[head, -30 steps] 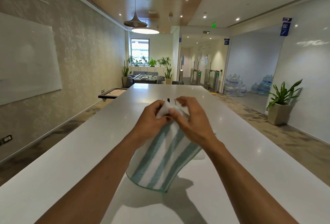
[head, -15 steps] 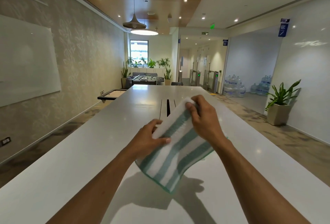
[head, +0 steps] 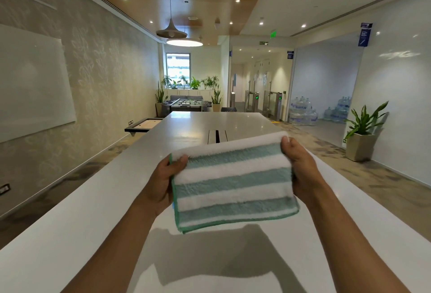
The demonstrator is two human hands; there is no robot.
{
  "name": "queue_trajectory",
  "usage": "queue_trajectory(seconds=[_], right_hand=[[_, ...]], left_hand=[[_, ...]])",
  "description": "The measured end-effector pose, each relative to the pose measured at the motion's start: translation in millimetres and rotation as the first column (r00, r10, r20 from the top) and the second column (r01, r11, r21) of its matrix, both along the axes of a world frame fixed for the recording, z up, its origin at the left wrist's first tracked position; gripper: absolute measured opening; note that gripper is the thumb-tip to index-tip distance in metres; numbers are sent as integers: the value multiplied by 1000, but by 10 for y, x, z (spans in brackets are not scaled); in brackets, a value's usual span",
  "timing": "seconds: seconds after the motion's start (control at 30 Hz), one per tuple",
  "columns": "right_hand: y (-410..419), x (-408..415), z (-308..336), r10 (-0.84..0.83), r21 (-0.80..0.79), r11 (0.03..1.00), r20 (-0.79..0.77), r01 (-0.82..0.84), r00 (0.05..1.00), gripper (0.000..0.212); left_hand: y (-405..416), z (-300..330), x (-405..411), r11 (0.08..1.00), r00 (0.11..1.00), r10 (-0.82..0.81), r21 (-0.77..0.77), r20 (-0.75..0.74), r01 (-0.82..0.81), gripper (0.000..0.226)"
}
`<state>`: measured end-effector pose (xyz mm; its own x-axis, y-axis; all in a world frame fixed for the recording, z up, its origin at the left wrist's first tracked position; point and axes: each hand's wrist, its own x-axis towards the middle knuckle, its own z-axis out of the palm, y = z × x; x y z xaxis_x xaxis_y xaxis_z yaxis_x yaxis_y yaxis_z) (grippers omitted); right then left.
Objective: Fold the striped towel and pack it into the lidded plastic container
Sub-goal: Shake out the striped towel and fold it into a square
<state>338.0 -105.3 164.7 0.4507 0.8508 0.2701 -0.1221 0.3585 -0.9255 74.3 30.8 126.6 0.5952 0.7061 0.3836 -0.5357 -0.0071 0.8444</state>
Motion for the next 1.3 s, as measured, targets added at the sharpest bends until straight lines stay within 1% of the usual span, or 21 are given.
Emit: queue_trajectory(seconds=[0.03,0.07,0.1,0.13,0.17,0.2,0.23,0.27,0.3,0.33,0.4,0.47,0.53,0.6,0.77,0.87,1.0,1.1,1.13,1.2,1.3], right_hand=[[-53,30,-42,150,32,989,-116,-147,982,38],[-96,46,-78,259,55,966,-201,-253,945,45],[-112,42,-113,309,51,951,-241,-306,920,49],[-83,28,-156,284,13,957,-232,-289,930,49],[-33,-1,-190,172,-42,983,-122,-178,977,44],[22,-46,-218,-6,-84,996,87,13,996,37],[78,-96,-257,-189,-78,971,316,224,930,30],[130,-134,-306,-318,-27,925,485,378,815,25],[168,-170,-358,-378,21,897,555,443,741,21],[190,-209,-396,-410,54,884,566,464,715,18],[239,-276,-415,-441,80,873,551,480,709,17],[288,-357,-384,-461,92,861,553,500,694,18],[332,-460,-317,-478,122,855,561,504,676,19],[375,-596,-266,-473,143,862,573,487,669,17],[476,-956,-225,-441,166,885,596,435,671,18],[487,-1075,-234,-408,152,908,535,391,740,24],[446,-1140,-249,-303,114,952,473,284,827,27],[444,-1155,-283,-193,70,981,414,181,890,30],[448,-1164,-300,-158,64,987,374,144,914,29],[456,-1178,-332,-109,73,993,289,91,951,26],[468,-1125,-365,-89,98,992,161,74,983,24]], left_hand=[[-24,19,-23,999,998,-51,11,24,51,24],[-30,24,-40,996,995,-93,15,42,92,24],[-29,25,-48,992,991,-124,7,53,123,26],[-24,25,-42,992,992,-123,-8,34,123,27],[-15,22,-20,997,997,-73,-24,-20,73,25],[6,16,9,999,991,43,-25,-127,-46,25],[41,1,42,976,940,209,2,-271,-217,28],[78,-28,82,923,840,371,60,-396,-379,28],[92,-51,119,863,742,486,118,-463,-491,28],[90,-56,150,822,687,551,166,-475,-544,28],[37,-3,197,773,658,630,244,-412,-586,26],[-43,85,229,681,579,732,351,-360,-643,23],[-125,177,278,599,508,800,451,-319,-661,23],[-230,246,362,565,478,824,504,-305,-653,25],[-449,321,612,571,498,816,541,-293,-617,29],[-516,344,723,592,532,799,527,-281,-610,32],[-532,300,763,562,521,820,508,-239,-652,35],[-581,248,787,549,513,829,495,-222,-673,54],[-619,230,799,560,528,821,488,-216,-670,60],[-701,189,820,603,585,785,467,-204,-646,62],[-740,148,788,766,755,622,362,-208,-532,61]])
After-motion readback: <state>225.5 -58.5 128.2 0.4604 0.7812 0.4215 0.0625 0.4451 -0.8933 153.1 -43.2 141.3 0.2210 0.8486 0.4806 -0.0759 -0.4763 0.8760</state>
